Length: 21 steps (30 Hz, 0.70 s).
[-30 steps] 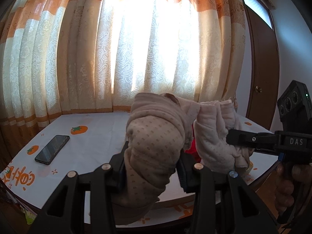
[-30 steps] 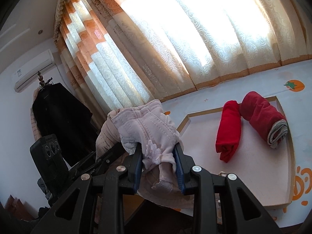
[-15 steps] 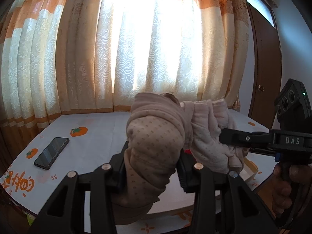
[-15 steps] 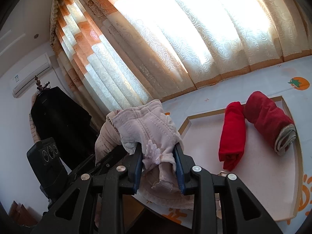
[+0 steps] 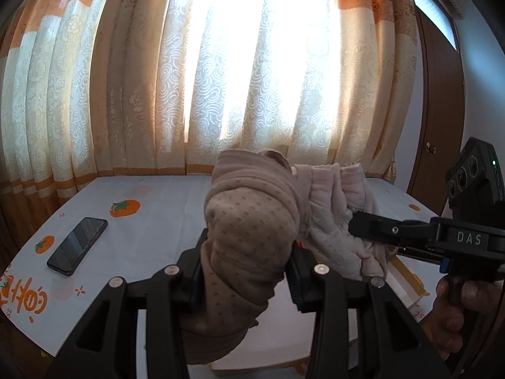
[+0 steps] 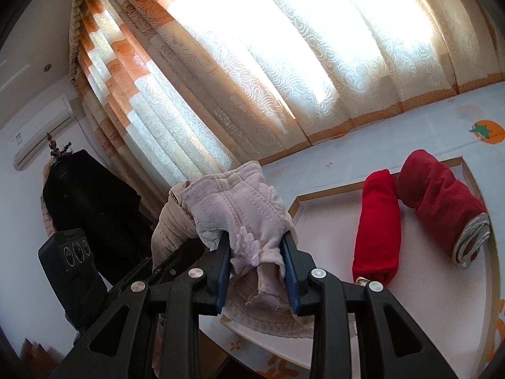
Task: Take underwear out of drawer
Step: 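Carry both pink garments over the cardboard tray beside the red garments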
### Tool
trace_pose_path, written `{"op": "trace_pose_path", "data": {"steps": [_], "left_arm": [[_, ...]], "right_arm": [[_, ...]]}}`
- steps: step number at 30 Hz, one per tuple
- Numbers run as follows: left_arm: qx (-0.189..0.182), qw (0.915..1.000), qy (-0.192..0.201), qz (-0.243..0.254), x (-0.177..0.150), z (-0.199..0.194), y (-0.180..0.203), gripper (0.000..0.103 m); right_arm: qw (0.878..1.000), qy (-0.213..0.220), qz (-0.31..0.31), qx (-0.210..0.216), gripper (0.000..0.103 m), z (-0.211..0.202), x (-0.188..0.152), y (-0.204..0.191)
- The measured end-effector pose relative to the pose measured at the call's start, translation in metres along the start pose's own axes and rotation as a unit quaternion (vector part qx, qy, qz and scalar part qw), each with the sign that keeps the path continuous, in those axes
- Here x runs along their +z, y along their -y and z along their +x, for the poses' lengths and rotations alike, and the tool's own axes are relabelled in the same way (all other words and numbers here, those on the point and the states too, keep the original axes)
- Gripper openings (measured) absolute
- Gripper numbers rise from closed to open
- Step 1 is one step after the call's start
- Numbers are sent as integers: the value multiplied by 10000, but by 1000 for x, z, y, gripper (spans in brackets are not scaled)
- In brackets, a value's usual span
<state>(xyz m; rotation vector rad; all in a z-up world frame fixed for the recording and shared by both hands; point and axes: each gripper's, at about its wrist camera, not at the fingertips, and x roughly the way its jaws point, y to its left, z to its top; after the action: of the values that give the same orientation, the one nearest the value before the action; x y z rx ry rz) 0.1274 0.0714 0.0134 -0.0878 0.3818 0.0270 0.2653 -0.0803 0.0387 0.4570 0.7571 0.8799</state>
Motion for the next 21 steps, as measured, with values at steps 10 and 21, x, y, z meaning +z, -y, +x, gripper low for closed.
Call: {"op": "trace_pose_path", "data": {"steps": [10,21], "left_arm": [[77,9995,-261,-136,11,33,-11,41],[33,9967,-753,-304,17,83,-16,41]], "right_arm": [[9993,-143,319,-103,32,29,17,15],[9974,-307,407,-502,33,59,37,38]]}}
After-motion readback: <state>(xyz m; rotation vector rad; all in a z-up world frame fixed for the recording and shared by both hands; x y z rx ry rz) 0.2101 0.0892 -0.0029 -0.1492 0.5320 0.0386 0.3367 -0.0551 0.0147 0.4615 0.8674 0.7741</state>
